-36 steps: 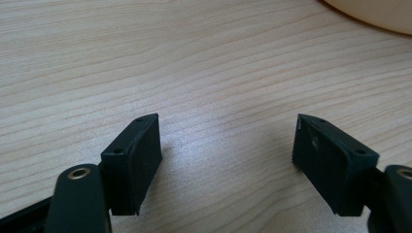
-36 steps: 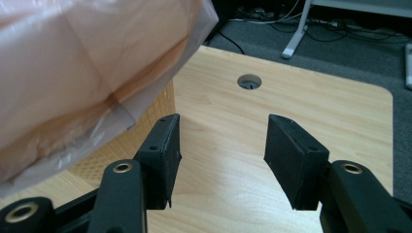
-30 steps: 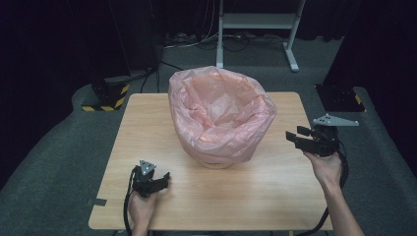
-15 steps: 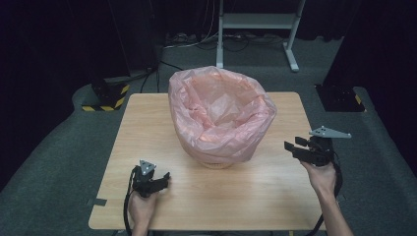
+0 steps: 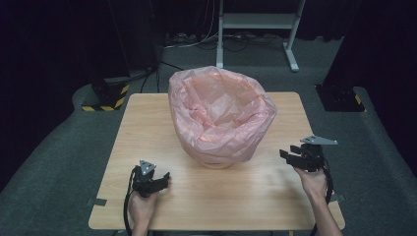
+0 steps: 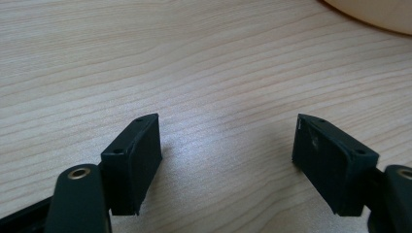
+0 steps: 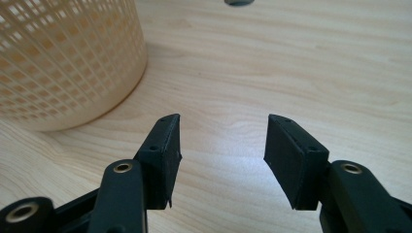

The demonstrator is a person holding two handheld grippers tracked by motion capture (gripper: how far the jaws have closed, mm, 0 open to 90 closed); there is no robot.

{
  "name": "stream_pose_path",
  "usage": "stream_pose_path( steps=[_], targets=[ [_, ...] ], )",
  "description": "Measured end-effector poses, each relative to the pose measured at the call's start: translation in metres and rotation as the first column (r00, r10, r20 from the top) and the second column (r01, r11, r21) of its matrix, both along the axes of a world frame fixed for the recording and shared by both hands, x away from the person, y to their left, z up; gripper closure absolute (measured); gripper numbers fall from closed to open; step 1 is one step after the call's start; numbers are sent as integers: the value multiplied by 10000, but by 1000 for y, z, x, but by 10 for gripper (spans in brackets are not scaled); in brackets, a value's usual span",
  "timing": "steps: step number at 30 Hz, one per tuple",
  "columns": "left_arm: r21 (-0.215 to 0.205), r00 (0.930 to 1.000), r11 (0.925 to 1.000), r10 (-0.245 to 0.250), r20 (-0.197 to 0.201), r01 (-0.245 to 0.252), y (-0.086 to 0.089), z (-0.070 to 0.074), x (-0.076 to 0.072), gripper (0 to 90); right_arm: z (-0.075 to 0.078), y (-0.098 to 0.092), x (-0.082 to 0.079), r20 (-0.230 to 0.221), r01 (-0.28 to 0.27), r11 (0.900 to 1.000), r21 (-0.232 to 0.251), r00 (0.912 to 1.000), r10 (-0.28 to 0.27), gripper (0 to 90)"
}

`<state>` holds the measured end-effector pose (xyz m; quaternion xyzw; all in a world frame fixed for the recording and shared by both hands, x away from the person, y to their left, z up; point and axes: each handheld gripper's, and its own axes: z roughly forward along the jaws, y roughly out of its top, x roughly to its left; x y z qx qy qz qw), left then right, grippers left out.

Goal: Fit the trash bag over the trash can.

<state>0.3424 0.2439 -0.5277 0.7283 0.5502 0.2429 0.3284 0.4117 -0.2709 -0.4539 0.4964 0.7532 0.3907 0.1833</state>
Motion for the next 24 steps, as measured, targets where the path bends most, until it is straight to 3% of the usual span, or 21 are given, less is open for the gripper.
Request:
stream_pose_path(
  steps=[7, 20, 24],
  targets=[
    [-1, 10000, 10000, 3, 2, -3, 0, 0, 0, 259, -20, 5, 1, -109, 217, 9989, -412, 9997, -221, 456],
    [3, 10000, 10000, 3, -1, -3, 0, 0, 0, 259, -48, 9, 4, -388, 456, 9969, -634, 9981, -481, 441],
    [1, 10000, 10000, 4, 0, -4, 0, 0, 0, 259, -51, 11, 4, -267, 473, 9967, -664, 9984, -492, 442]
  ],
)
